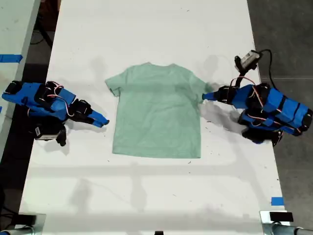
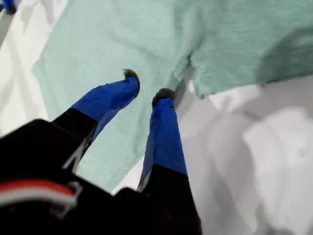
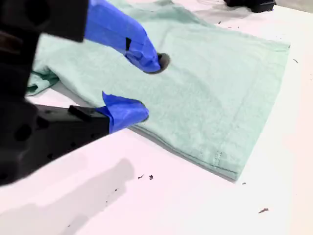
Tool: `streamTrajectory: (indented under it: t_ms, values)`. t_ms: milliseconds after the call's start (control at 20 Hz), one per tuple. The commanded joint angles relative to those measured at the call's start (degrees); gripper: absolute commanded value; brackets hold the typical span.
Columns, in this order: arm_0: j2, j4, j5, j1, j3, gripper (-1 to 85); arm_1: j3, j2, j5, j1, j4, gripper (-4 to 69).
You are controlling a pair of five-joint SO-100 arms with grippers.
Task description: Fold t shirt
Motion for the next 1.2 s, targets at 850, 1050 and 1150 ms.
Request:
streamTrajectory:
  t_ms: [850,1050,1150]
  values:
    - [0.18,-0.35,-0.62,0.09,2.37,12.5,-18.72,-65.65,-8.88,25.49,-19.95,16.7]
    - [0.18,-0.35,-0.62,0.09,2.37,12.6,-20.57,-66.71,-8.61,20.04,-21.8,15.6]
    - [0.18,-0.35,-0.62,0.09,2.37,12.6,-22.06,-68.2,-7.82,16.96,-22.5,16.4]
